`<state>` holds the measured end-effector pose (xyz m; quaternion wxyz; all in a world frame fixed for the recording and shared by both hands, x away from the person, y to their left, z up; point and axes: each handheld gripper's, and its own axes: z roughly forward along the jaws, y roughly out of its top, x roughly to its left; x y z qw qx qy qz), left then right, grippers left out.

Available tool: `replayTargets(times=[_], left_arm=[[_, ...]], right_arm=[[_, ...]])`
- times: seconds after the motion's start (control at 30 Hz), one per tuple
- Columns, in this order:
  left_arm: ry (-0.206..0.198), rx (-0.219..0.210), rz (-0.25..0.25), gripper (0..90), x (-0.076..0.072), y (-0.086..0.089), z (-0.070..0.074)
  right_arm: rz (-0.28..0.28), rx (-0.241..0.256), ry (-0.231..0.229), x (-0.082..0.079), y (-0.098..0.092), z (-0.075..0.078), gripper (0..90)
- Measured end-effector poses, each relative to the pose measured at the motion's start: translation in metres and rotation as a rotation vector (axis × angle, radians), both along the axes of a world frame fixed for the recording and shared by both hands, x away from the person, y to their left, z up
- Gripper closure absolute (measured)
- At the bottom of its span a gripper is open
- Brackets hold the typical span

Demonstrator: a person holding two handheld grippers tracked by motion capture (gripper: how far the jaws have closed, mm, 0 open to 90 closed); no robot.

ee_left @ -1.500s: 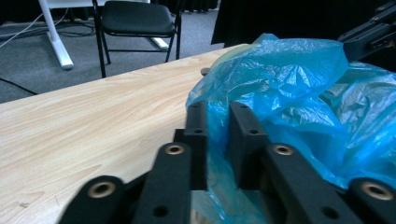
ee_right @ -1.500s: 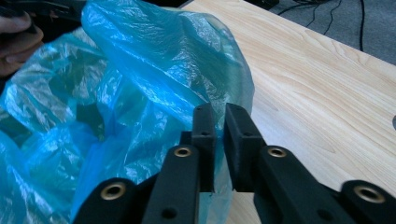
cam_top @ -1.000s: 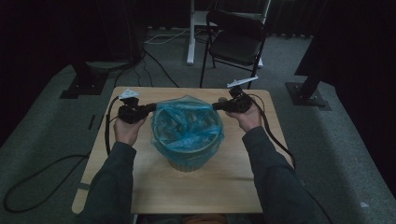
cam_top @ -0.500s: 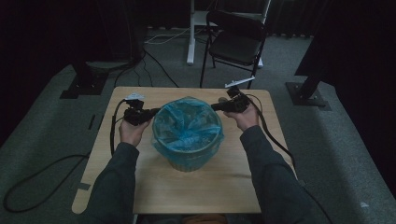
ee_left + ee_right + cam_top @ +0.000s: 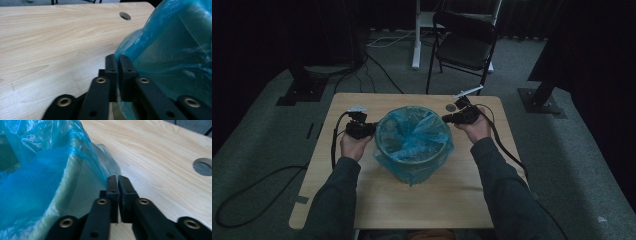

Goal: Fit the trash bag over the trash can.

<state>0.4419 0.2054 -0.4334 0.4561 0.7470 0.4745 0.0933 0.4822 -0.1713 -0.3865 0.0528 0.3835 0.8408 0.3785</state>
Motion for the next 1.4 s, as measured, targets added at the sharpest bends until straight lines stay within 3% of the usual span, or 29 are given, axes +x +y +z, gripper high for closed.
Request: replayTargets(times=[0.17, 0.43, 0.67, 0.87, 0.97, 1.17, 1.4], left_arm=[[-0.025, -0.052, 0.026, 74.6, -0.006, 0.016, 0.008], [-0.051, -0.080, 0.007, 66.4, -0.019, 0.025, 0.015], [-0.065, -0.062, -0.085, 64.9, -0.030, 0.012, 0.013], [-0.063, -0.060, -0.110, 65.9, -0.037, 0.008, 0.011], [-0.067, -0.059, -0.120, 66.2, -0.039, 0.006, 0.010], [-0.074, -0.031, -0.210, 66.1, -0.044, -0.003, 0.013], [-0.096, 0.010, -0.188, 64.5, -0.045, 0.001, 0.022]], right_arm=[[-0.008, 0.016, -0.023, -0.008, -0.010, 0.006, 77.1], [0.012, 0.044, -0.037, -0.026, -0.023, 0.009, 72.6], [0.051, 0.056, -0.046, -0.048, -0.023, 0.003, 70.8], [0.061, 0.039, -0.075, -0.062, -0.023, -0.001, 70.2], [0.054, 0.033, -0.084, -0.066, -0.026, -0.002, 69.9], [0.031, 0.020, -0.101, -0.074, -0.034, -0.006, 68.6], [0.017, 0.005, -0.120, -0.083, -0.039, -0.010, 66.7]])
